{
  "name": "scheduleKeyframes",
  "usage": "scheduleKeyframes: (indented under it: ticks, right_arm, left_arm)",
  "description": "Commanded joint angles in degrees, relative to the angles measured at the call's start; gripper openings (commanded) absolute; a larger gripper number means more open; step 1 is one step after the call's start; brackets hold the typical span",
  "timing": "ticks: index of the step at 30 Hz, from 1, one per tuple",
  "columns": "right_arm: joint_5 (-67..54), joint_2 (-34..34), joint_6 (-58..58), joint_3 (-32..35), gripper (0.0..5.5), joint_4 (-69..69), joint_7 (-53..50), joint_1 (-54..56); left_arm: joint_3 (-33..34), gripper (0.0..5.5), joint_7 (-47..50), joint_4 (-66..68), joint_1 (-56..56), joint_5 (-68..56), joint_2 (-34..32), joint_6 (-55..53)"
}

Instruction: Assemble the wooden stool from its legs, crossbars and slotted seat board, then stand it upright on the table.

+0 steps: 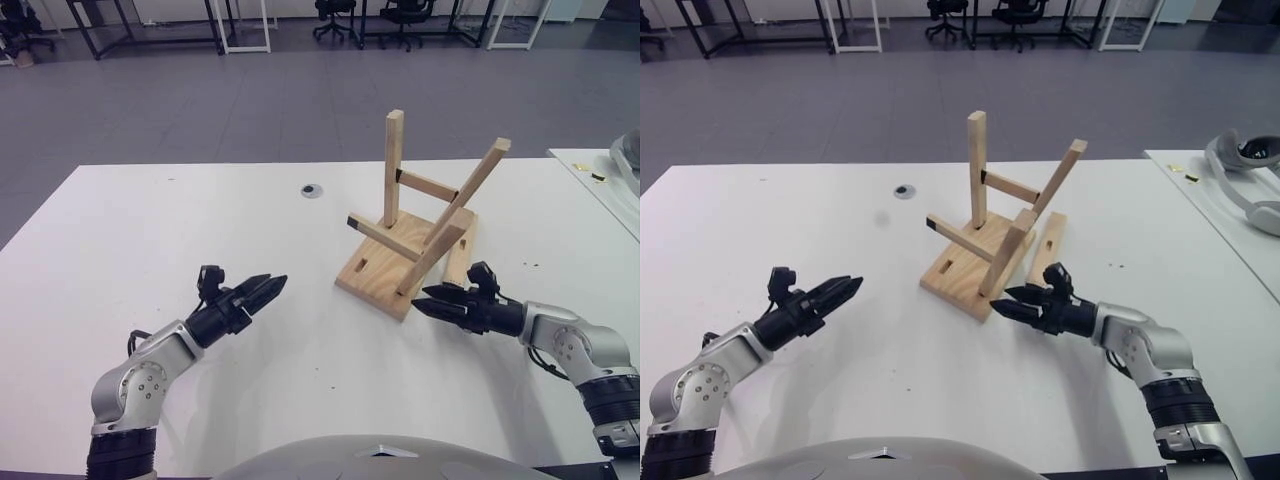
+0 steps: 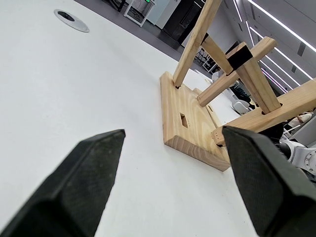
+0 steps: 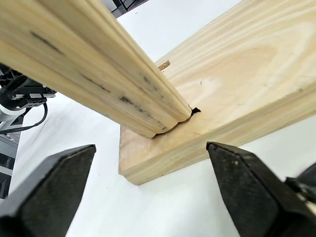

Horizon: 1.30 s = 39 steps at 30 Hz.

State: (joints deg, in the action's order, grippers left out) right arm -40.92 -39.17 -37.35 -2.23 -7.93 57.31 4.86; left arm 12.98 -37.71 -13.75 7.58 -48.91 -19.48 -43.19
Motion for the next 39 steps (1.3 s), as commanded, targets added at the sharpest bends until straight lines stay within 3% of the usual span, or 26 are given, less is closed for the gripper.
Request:
scheduleKeyframes:
  ticks: [1, 4, 10, 19, 22, 31, 39]
  right_arm:
    - [4.8, -0.39, 2.94, 0.39, 5.02, -1.1, 0.16, 1.69]
    - [8.33, 1.12, 8.96, 3.38, 5.37, -4.62, -2.65, 3.72]
    - [9.19, 7.25, 14.67, 13.38, 5.37, -11.56, -13.79, 5.88]
    - [19.15, 15.69, 23.11, 13.24, 5.37, -17.74, -28.18, 7.08]
    - [22.48, 17.94, 19.67, 12.46, 5.37, -19.04, -35.22, 7.24]
    - [22.52, 21.21, 12.66, 18.3, 3.84, -17.93, -48.74, 8.21]
    - [26.48, 19.91, 14.38, 17.06, 2.41, -17.99, -49.96, 9.28]
  left_arm:
    - [-0.45, 3.63, 0.56, -0.34, -0.12, 0.45, -0.09, 0.52]
    - [-0.54, 3.63, 0.46, -0.23, -0.02, 0.66, -0.23, 0.69]
    - [-1.98, 3.63, -0.36, 1.03, 2.24, 3.47, -0.5, 3.07]
    - [-3.24, 3.63, -0.63, 2.07, 2.37, 4.98, -0.89, 4.68]
    - [-3.12, 3.63, -0.36, 2.08, 2.73, 5.51, -0.77, 4.81]
    - [-3.36, 3.63, 0.83, 2.1, 3.33, 6.17, -0.07, 5.91]
    - [-3.21, 3.63, 1.02, 2.35, 2.22, 6.88, -0.09, 5.91]
